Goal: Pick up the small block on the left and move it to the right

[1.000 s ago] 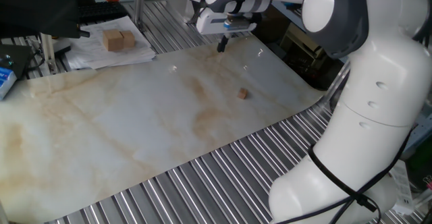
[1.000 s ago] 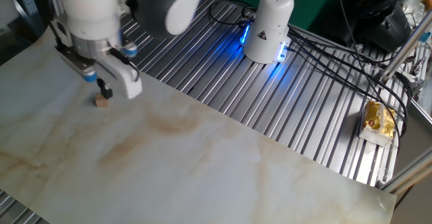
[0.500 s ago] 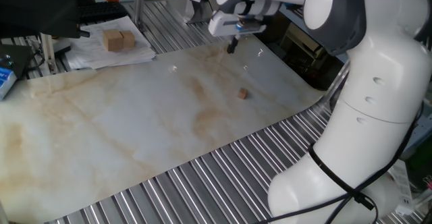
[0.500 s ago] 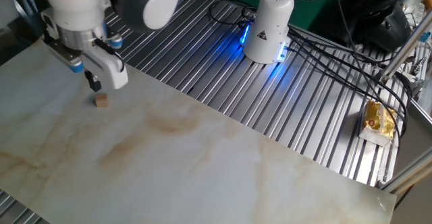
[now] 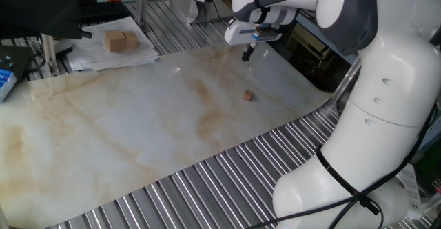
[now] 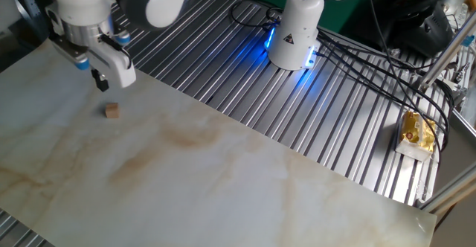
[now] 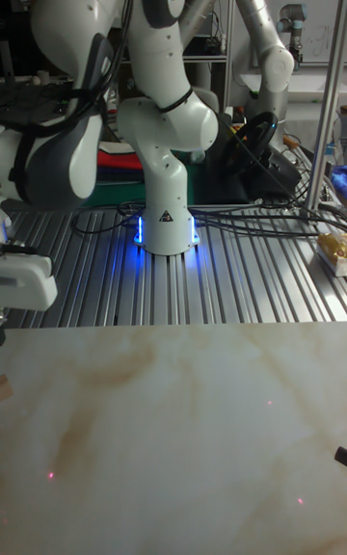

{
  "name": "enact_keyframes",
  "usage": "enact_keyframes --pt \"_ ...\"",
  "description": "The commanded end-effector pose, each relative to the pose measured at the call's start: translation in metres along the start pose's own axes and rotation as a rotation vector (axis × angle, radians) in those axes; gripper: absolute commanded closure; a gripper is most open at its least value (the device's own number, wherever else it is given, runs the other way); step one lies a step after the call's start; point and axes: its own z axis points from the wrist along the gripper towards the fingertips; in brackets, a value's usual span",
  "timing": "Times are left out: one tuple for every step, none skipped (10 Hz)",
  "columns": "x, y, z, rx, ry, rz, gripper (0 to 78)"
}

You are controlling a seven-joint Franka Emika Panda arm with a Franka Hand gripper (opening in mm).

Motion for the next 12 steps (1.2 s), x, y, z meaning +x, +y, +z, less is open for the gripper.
enact_keyframes --pt "0.004 -0.009 0.005 0.015 -0.004 0.013 77.6" --pt "0.005 -0.012 0.007 0.015 -0.004 0.011 77.6" --pt "0.007 -0.025 0.012 0.009 -0.007 0.002 77.6" --pt "0.007 -0.026 0.013 0.009 -0.007 0.000 77.6" --pt "0.004 -0.038 0.012 0.009 -0.003 -0.010 77.6" --pt "0.003 -0.049 0.011 0.013 0.007 -0.013 77.6" --pt "0.003 -0.057 0.011 0.018 0.008 -0.010 77.6" --pt "0.002 -0.064 0.013 0.017 0.009 -0.001 77.6" --pt "0.002 -0.066 0.014 0.012 0.009 0.005 77.6" --pt "0.005 -0.068 0.015 0.008 0.008 0.023 77.6" --pt "0.008 -0.068 0.016 0.003 0.007 0.026 77.6" --pt "0.010 -0.068 0.017 0.003 0.003 0.024 77.6"
